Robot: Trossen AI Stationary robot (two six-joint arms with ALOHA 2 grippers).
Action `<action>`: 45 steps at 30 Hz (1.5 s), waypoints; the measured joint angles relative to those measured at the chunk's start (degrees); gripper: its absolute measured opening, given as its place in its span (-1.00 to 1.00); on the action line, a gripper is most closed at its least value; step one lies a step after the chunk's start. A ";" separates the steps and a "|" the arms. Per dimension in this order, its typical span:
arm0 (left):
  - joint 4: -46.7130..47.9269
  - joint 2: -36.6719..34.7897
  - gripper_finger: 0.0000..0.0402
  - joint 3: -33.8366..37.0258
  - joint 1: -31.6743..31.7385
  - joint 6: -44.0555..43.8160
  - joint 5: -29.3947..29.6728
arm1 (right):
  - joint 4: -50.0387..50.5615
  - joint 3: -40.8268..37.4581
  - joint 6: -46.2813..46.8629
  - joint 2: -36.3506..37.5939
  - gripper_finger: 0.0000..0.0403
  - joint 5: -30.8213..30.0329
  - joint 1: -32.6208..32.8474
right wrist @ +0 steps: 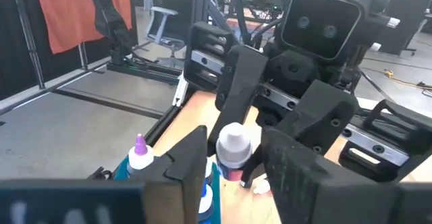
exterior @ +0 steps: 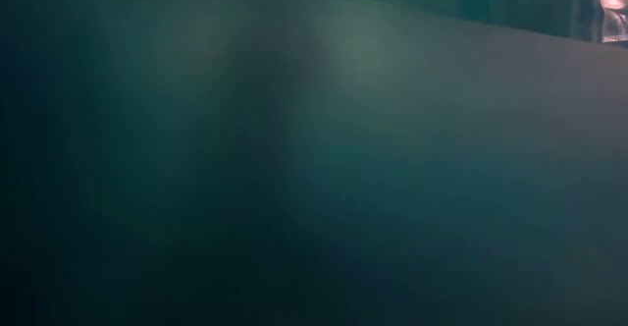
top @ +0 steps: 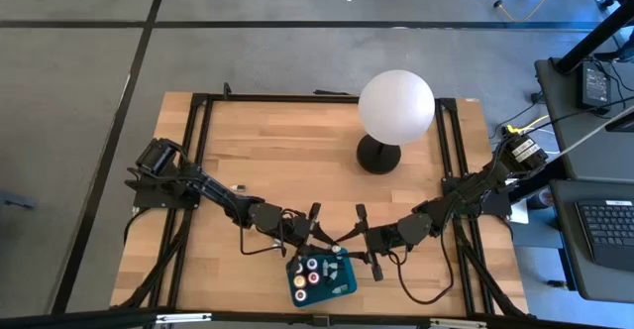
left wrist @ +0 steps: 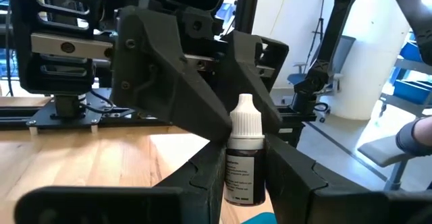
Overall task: Pick & Place food coloring
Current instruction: Put the small green food coloring bottle into the blue bin
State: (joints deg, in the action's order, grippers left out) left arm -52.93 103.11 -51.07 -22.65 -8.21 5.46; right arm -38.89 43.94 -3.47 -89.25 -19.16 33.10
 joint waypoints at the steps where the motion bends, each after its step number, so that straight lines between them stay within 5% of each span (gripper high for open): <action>1: 0.00 0.00 -0.56 0.00 0.00 0.00 -0.01 | 0.04 0.00 -0.04 -0.01 -0.35 -0.02 0.01; 12: 0.11 0.00 -0.56 0.00 -0.07 0.13 -0.05 | 0.06 0.00 -0.24 0.00 -0.73 -0.09 0.09; 21: 0.07 0.00 -0.45 0.00 -0.02 -0.20 0.37 | 0.11 0.00 -0.06 0.00 -0.71 -0.24 0.07; 35: 3.26 -0.09 0.06 0.00 -0.07 0.46 2.94 | 0.47 -0.01 -2.02 -0.07 -0.72 -3.83 0.04; 45: 13.71 -1.45 0.07 0.00 -0.04 8.35 4.78 | -0.70 -0.02 -3.27 0.05 -0.72 -4.72 0.71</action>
State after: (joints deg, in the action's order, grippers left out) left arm -39.22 101.66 -51.07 -22.70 0.14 10.24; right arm -39.59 43.92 -6.74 -89.20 -23.88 33.81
